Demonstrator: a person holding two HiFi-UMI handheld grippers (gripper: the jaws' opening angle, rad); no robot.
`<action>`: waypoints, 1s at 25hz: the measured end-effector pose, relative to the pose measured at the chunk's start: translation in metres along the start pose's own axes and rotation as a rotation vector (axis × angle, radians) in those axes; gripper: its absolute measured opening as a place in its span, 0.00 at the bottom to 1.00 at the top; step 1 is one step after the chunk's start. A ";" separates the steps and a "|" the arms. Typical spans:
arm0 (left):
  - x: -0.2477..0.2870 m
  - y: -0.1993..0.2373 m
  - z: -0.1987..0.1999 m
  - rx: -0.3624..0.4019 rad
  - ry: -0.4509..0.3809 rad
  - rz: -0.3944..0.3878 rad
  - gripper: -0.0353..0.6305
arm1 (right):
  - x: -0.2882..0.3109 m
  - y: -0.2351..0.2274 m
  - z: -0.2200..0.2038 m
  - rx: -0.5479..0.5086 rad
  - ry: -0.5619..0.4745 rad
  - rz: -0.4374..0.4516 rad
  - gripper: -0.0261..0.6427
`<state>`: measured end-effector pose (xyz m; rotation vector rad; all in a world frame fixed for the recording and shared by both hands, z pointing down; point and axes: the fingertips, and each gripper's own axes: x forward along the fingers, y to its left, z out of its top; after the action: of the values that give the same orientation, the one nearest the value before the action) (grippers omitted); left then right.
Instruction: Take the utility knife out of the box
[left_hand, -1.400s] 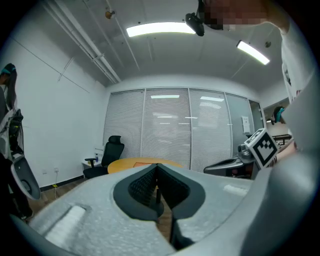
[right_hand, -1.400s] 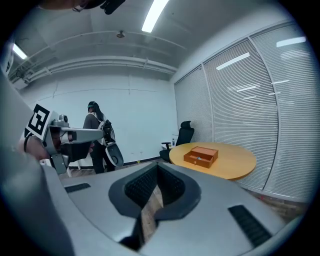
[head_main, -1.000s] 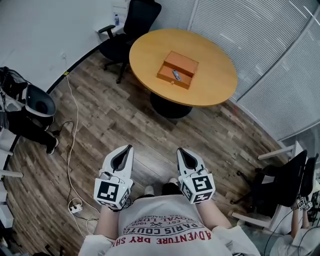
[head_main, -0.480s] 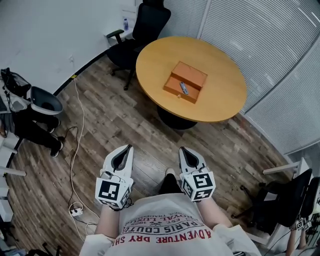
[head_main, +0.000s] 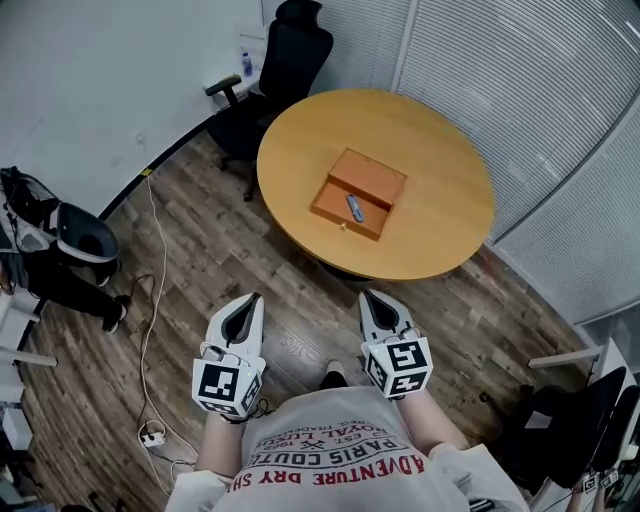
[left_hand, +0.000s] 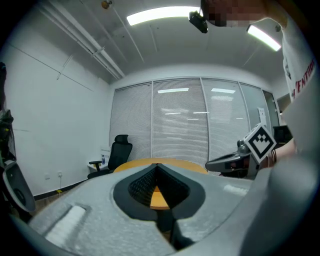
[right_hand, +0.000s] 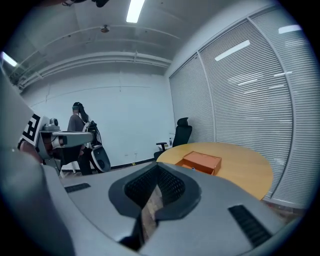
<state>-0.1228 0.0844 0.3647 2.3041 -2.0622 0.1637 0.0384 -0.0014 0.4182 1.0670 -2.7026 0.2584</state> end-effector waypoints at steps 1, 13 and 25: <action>0.011 -0.002 0.001 0.000 -0.001 0.001 0.05 | 0.005 -0.009 0.002 -0.001 -0.002 0.001 0.05; 0.108 -0.035 0.006 -0.006 0.021 -0.023 0.05 | 0.034 -0.097 0.016 -0.019 -0.007 -0.003 0.05; 0.190 -0.009 0.010 -0.018 0.021 -0.111 0.05 | 0.085 -0.142 0.024 -0.009 -0.006 -0.101 0.05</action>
<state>-0.0933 -0.1037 0.3761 2.3878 -1.9115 0.1634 0.0729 -0.1647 0.4290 1.2001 -2.6425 0.2262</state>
